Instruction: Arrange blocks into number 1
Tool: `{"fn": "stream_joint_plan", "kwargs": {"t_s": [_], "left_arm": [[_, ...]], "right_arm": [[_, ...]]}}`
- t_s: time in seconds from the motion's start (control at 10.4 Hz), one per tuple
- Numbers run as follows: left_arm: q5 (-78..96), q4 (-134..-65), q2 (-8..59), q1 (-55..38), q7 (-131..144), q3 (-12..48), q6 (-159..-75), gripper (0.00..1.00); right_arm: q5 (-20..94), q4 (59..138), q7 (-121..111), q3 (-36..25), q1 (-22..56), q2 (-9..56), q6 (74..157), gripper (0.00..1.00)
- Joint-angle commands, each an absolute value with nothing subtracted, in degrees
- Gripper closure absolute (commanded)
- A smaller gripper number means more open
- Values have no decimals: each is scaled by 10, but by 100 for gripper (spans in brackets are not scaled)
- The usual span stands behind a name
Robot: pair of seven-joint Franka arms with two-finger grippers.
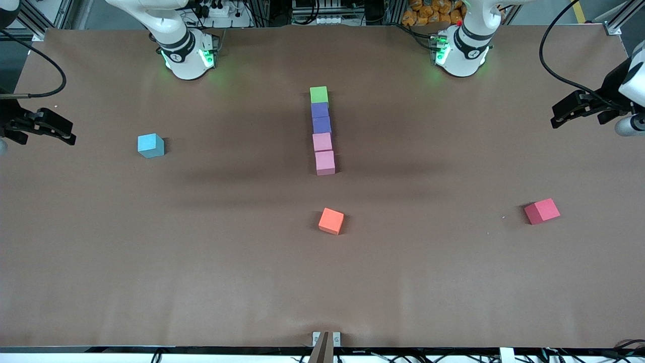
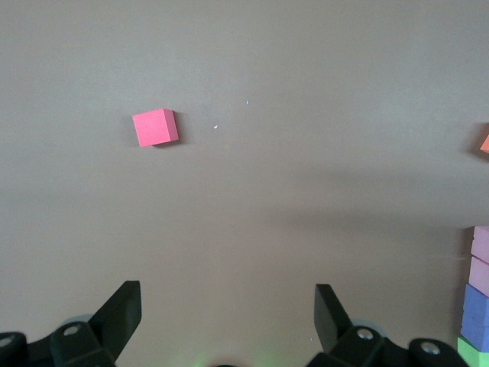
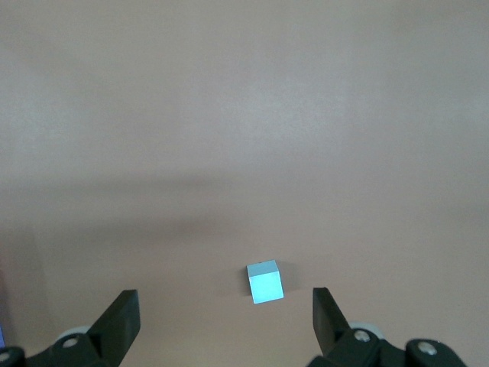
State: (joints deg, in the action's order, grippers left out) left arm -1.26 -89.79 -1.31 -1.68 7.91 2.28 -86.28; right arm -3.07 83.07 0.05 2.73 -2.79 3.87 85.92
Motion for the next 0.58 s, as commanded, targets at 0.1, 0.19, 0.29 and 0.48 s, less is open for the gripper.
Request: {"fn": "stream_joint_plan", "kwargs": {"t_s": [0.1,0.19,0.29,0.48], "left_arm": [[-28,-924,-25,-6,68,34,-873,0],[-28,-937,-26,-6,68,35,-886,0],[-34,-945,-26,-6,69,35,-892,0],[-35,-956,-27,-5,70,42,-908,0]], "right_arm": [[-33,823,7,31,-33,38,850,0],[-32,823,7,31,-33,38,850,0],[-32,823,7,31,-33,37,850,0],[-33,824,7,30,-33,33,850,0]]}}
